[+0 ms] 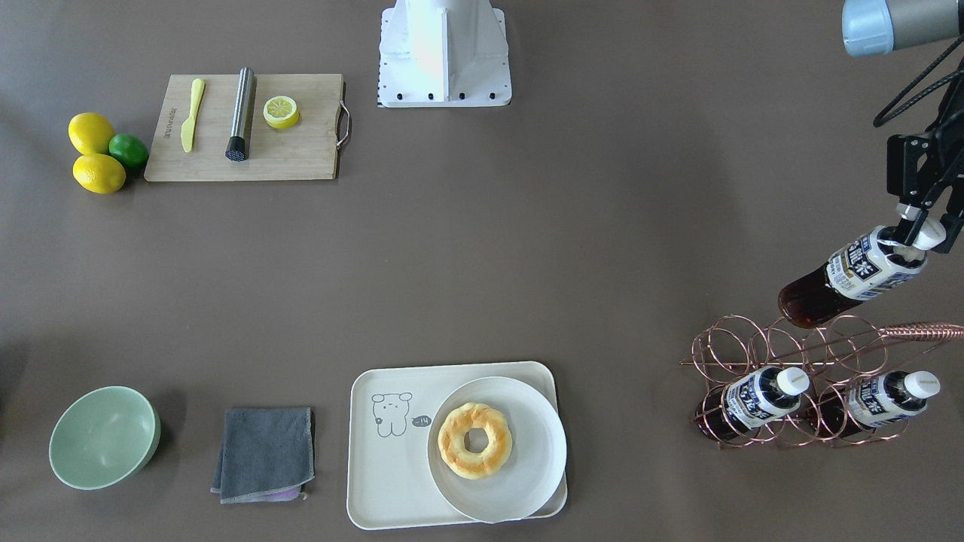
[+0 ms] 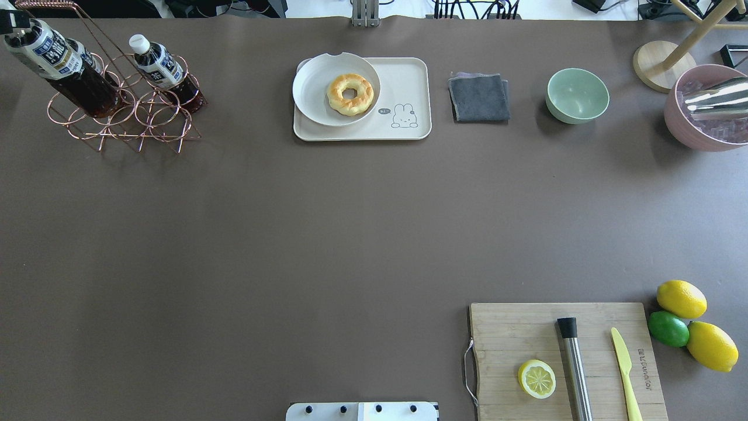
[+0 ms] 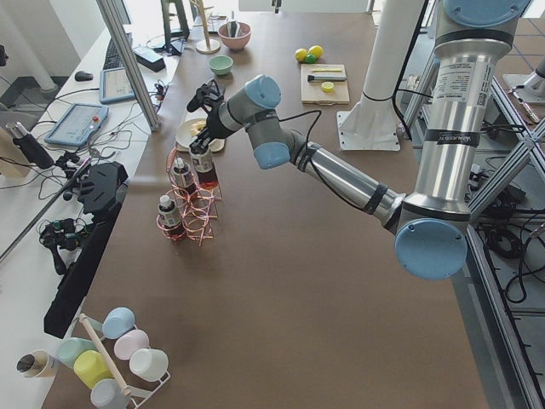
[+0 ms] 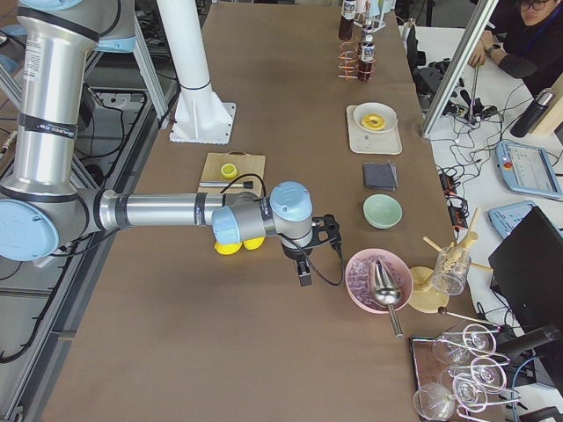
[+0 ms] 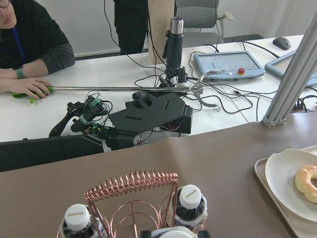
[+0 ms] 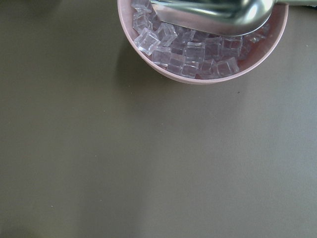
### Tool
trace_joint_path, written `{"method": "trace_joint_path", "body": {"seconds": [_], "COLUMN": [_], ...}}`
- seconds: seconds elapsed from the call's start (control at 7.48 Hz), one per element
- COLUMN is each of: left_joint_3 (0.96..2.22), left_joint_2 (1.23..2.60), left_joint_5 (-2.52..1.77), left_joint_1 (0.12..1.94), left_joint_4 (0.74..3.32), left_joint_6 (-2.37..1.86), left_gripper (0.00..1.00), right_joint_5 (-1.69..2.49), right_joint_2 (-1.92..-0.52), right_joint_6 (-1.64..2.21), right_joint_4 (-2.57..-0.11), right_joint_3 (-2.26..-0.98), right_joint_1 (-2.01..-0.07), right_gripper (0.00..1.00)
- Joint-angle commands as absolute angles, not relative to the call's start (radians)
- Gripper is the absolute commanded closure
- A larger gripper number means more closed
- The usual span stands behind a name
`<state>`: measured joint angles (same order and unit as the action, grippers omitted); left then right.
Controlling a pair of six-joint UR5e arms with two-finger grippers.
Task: Place tea on tray
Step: 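Lift the tea bottle up out of the rack with the left gripper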
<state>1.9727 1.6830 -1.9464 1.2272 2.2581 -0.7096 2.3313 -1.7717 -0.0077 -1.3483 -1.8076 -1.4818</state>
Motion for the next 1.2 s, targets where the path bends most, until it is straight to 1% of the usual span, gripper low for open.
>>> {"method": "trace_joint_path", "body": {"seconds": [0.0,0.27,0.53,0.67,0.8,1.07], "left_joint_3": [2.06,2.057,2.057,2.045,2.024,1.927], "left_joint_2": [1.706,1.79,1.94,2.006,2.06,2.161], "left_joint_5": [-1.959,-1.84,-1.707,-1.581,-1.475,-1.318], "left_joint_1": [1.13,0.967,0.792,0.659,0.555,0.418], "left_joint_4": [2.161,2.123,2.001,1.967,1.948,1.934], "left_joint_6": [-0.722,-0.729,-0.741,-0.755,-0.755,-0.758], "left_gripper": [1.0,1.0,1.0,1.0,1.0,1.0], "right_joint_5": [2.348,2.352,2.352,2.352,2.353,2.356], "right_joint_2": [-1.772,-1.769,-1.766,-1.764,-1.764,-1.761], "right_joint_6": [-0.008,-0.008,-0.008,-0.008,-0.008,-0.008], "right_joint_4": [-1.348,-1.348,-1.348,-1.348,-1.348,-1.347], "right_joint_3": [-1.812,-1.815,-1.815,-1.813,-1.816,-1.815], "right_joint_1": [-1.482,-1.482,-1.482,-1.482,-1.482,-1.482], "right_gripper": [0.0,0.0,0.0,0.0,0.0,0.0]}}
